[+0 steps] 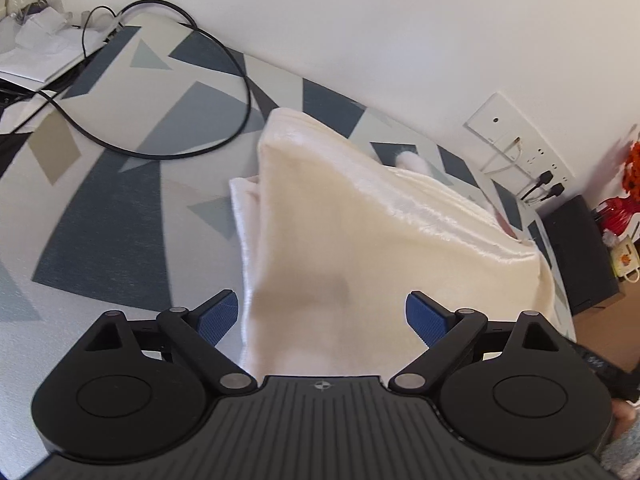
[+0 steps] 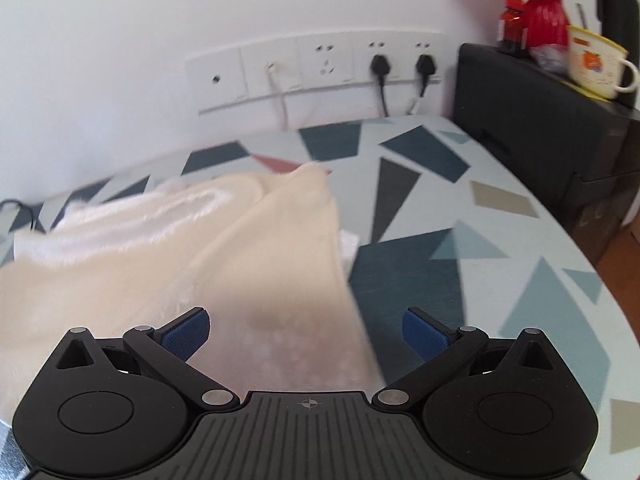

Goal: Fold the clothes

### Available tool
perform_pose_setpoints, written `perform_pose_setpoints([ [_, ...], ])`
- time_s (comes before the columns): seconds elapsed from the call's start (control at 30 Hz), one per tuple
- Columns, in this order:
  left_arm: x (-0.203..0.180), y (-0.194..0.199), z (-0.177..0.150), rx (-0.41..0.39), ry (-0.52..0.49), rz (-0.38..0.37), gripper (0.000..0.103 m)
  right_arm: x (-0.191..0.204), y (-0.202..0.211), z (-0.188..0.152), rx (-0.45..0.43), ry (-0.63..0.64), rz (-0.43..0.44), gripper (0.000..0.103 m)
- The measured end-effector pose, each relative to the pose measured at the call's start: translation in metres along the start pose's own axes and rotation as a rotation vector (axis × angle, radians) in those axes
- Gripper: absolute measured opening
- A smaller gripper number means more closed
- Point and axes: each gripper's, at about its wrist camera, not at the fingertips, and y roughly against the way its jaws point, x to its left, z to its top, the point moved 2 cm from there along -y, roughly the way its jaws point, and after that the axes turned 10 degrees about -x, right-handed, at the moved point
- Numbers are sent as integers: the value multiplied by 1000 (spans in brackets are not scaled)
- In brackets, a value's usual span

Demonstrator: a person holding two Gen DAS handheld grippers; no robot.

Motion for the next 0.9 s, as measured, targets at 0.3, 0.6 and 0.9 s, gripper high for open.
perform_pose_setpoints([
  [0.3, -17, -38, -22, 72, -165, 138, 93, 24, -23, -20, 76, 26, 1, 102],
  [0.6, -22, -53, -30, 65, -229, 166, 95, 35, -33, -27, 86, 57, 8, 102],
  [0.9, -27, -57, -38, 32, -274, 196, 103, 38, -33, -29, 77, 64, 2, 102],
])
